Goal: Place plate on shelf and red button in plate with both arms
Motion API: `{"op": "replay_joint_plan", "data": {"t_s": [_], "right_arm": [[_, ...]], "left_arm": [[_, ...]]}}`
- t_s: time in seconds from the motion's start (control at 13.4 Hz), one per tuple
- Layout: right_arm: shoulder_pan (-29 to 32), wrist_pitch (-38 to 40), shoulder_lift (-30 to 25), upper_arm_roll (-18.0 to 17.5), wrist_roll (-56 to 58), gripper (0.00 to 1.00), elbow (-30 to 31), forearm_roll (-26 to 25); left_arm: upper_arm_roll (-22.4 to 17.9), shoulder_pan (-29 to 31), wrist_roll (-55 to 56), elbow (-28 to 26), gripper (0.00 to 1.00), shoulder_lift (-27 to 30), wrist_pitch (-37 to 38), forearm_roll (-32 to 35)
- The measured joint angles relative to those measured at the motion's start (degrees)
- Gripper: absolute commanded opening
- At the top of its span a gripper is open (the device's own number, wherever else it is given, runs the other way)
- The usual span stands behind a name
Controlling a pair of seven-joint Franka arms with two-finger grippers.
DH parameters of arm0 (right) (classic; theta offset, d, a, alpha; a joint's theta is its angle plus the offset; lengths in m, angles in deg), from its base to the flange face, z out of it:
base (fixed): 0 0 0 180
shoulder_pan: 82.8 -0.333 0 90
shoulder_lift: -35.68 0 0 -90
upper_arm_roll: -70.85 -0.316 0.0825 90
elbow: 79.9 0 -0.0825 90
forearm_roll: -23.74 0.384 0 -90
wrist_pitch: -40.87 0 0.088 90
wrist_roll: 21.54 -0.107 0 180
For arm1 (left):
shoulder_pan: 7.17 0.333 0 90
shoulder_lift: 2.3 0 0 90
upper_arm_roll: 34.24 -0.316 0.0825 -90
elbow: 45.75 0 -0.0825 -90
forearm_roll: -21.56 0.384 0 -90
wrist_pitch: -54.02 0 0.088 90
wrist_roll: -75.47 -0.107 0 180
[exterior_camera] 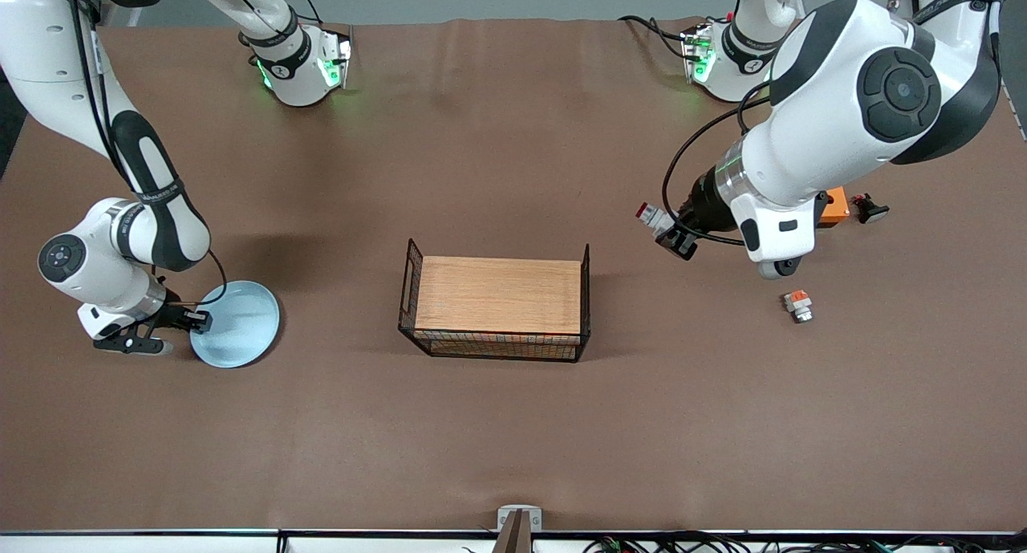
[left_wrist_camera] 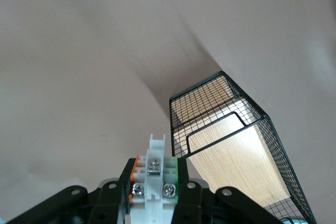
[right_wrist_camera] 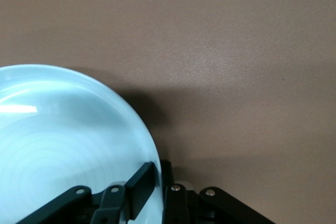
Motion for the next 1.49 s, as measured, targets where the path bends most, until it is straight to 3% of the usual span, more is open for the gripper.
{"op": "replay_joint_plan", "data": {"t_s": [0.22,0.52,0.82,1.49], "right_arm": [[0.05,8.31,-3.58,-0.77,-0.02,0.00,-1.71,0.28],[-0.26,26.13,-11.32,-1.55,-0.78,0.00,-6.12,4.52],[-3.25,42.03,-19.11,-2.03,-9.52,0.00,-10.41,5.43],[-3.70,42.67,-19.17,-1.63,-10.67,0.00,-10.33,5.43]], "left_arm": [[0.00,0.20,0.19,0.27,0.29,0.02,-0.02,0.00],[-0.01,0.48,0.39,0.81,0.29,1.46,-0.03,0.00],[-0.15,0.78,0.41,0.77,0.29,1.77,-0.01,0.00],[-0.18,0.86,0.41,0.71,0.30,1.75,-0.01,0.00]]}}
